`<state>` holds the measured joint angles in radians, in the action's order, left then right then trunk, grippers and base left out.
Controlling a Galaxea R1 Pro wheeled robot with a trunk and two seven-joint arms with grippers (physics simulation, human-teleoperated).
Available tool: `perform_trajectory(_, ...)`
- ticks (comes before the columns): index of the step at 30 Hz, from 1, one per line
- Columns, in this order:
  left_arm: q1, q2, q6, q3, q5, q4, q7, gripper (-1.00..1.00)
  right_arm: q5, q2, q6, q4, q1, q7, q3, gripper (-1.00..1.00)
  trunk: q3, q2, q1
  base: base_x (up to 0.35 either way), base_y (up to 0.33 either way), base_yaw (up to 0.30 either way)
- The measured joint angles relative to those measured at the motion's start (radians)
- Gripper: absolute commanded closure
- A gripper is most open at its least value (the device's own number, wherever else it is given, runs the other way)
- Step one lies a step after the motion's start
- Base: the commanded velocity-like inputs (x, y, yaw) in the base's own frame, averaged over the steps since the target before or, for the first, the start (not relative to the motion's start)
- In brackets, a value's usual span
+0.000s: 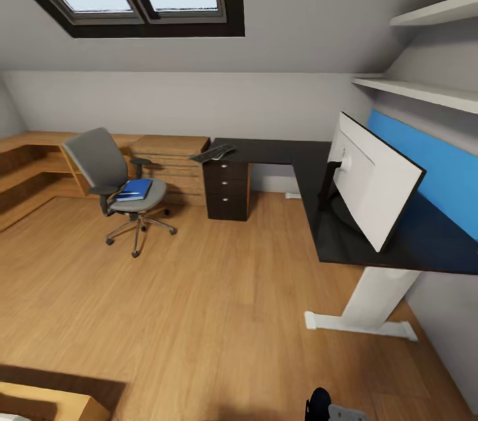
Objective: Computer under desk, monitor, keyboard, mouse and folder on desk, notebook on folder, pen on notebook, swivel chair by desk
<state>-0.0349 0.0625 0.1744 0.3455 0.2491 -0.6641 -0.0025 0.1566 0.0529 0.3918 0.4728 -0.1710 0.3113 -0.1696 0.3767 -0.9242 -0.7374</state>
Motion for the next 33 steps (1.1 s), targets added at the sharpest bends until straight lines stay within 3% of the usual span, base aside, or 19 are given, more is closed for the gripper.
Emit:
perform_trajectory(9,0.000,-0.002,-0.102,0.005,0.001,0.004,0.004,-1.00,-0.002,0.000,0.001,0.000,0.000,0.000,0.000,1.00,0.004,0.000,0.000,0.061,0.072,0.104)
perform_trajectory(27,0.000,-0.003,-0.111,0.002,0.001,0.006,0.005,-1.00,-0.006,-0.001,0.005,-0.004,0.000,-0.002,-0.001,1.00,0.004,0.000,0.000,0.237,0.218,0.003)
perform_trajectory(30,0.000,-0.004,-0.112,-0.006,0.001,0.010,0.005,-1.00,-0.015,-0.002,0.005,-0.004,0.000,-0.002,-0.001,1.00,0.004,0.000,0.000,0.263,0.229,0.000)
perform_trajectory(33,0.000,-0.003,-0.114,-0.048,0.000,0.035,0.006,-1.00,-0.037,-0.003,0.005,-0.004,0.000,-0.002,-0.001,1.00,0.004,0.000,0.001,0.295,0.179,0.000)
